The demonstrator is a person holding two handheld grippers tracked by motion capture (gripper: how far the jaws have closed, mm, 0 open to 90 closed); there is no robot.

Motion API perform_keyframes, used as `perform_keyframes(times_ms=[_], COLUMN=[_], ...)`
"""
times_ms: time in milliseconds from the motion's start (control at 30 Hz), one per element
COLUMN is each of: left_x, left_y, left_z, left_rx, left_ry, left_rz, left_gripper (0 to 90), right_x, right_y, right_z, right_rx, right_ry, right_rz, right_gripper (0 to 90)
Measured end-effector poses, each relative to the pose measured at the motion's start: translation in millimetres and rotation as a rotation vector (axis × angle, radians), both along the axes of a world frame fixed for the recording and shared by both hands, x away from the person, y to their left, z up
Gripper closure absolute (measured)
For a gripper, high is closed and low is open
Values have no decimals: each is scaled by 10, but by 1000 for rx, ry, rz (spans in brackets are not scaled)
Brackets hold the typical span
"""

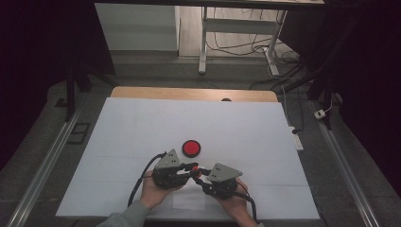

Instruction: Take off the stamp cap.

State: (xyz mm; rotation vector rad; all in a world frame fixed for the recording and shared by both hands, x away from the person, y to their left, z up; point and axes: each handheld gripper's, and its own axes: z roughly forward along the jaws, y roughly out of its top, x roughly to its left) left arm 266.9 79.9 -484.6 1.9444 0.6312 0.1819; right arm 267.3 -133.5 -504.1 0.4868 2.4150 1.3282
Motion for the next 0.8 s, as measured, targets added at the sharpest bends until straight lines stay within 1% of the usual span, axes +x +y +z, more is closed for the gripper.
perform_keyframes(times_ms=[67, 267, 567, 633, 700, 800], left_x=[-6, 6, 10, 7, 4, 3], left_y=[0, 21, 41, 37, 36, 37], left_z=[3, -3, -6, -9, -9, -10], left_rx=[-4, -29, -53, -50, -50, -49], left_ry=[-4, 17, 30, 28, 25, 26], left_rz=[5, 8, 6, 8, 9, 9], left_gripper=[735, 736, 736, 736, 736, 736], right_x=[0, 4, 11, 13, 13, 13], right_y=[-4, -10, -33, -30, -31, -30], right_z=[4, 4, 15, 9, 11, 10], right_rx=[6, 19, 26, 33, 25, 27], right_ry=[2, 1, 1, 2, 3, 5], right_rz=[-1, 0, 18, 17, 14, 16], right_gripper=[651, 651, 652, 652, 652, 653])
